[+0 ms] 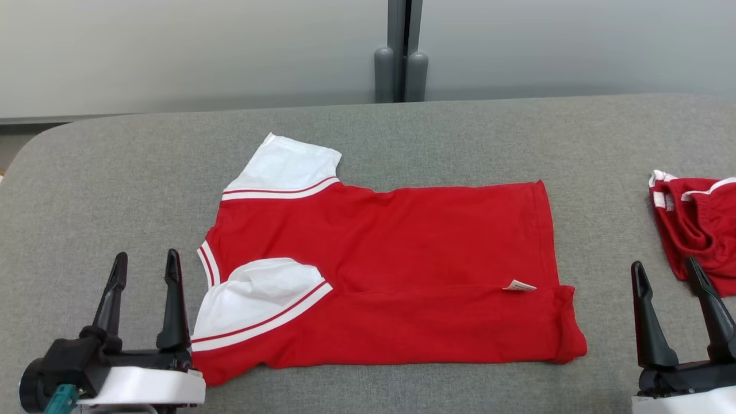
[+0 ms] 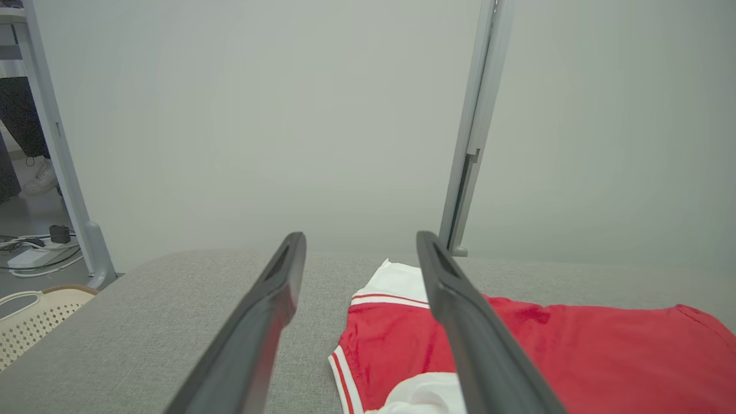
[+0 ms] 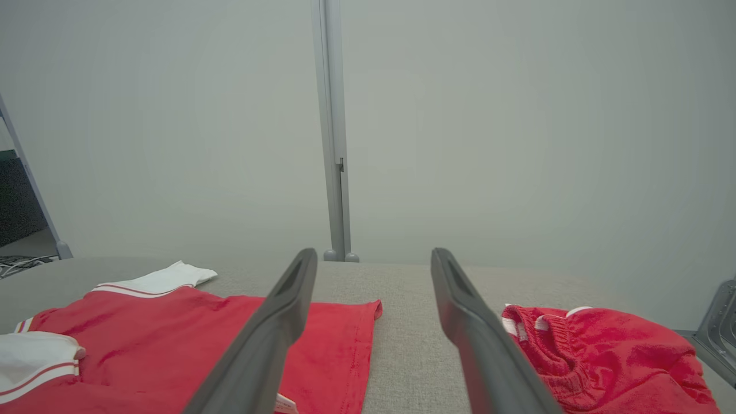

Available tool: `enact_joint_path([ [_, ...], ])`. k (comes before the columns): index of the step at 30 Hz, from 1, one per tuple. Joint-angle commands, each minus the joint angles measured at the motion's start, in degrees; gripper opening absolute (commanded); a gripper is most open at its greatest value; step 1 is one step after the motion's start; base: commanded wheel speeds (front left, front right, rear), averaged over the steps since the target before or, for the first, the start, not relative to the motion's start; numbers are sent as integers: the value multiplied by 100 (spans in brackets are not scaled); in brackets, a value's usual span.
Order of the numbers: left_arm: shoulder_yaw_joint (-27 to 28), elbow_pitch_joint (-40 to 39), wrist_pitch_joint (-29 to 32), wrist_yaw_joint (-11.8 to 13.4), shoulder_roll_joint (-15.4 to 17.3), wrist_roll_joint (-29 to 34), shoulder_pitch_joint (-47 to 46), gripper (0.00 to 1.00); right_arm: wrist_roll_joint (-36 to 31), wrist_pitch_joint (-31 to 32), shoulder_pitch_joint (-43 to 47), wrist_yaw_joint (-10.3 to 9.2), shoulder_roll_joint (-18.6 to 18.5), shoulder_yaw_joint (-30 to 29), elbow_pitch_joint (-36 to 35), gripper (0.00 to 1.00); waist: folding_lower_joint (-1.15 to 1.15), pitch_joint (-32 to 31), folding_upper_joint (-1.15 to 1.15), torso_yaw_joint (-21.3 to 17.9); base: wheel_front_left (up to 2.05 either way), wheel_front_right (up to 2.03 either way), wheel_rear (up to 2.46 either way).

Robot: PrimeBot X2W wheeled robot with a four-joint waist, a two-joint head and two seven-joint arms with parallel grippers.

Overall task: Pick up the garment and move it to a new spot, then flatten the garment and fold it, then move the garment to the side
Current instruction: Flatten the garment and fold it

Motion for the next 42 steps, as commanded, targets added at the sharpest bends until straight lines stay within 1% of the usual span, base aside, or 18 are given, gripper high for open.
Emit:
enact_joint_path([
  [1,-22,-118,-19,48,18,134,144,100,-76,79,115,-2,5,-42,-109,100,0,-130,0,-14,0,0,0],
  [6,-198,-348,26,84,74,365,452,100,-124,299,428,-1,110,-36,-309,100,0,-324,0,-31,0,0,0],
  [12,-256,-472,117,159,85,406,647,100,-106,388,597,-2,194,-6,-419,100,0,-373,0,-44,0,0,0],
  [21,-303,-561,232,222,122,416,654,100,-82,442,572,-2,177,-4,-464,100,0,-378,0,-51,0,0,0],
  [24,-361,-467,354,204,119,395,572,100,-64,482,542,-2,177,14,-370,100,0,-307,0,-24,0,0,0],
  [28,-496,-4,478,46,13,194,480,100,-88,559,552,-2,136,150,49,100,0,-106,0,35,0,0,0],
  [33,-546,930,554,-155,-134,-183,310,100,16,459,399,-2,184,382,880,100,0,157,0,108,0,0,0],
  [34,-546,930,554,-155,-134,-183,310,100,16,459,399,-2,184,382,880,100,0,157,0,108,0,0,0],
  [36,-573,1321,571,-230,-178,-271,204,100,79,393,283,-2,205,446,1212,100,0,256,0,149,0,0,0],
  [37,-573,1651,601,-293,-206,-370,78,100,112,333,161,-2,237,518,1512,100,0,333,0,177,0,0,0],
  [42,-588,2258,728,-433,-216,-575,-235,100,215,285,-149,-2,279,537,2172,100,0,430,0,254,0,0,0],
])
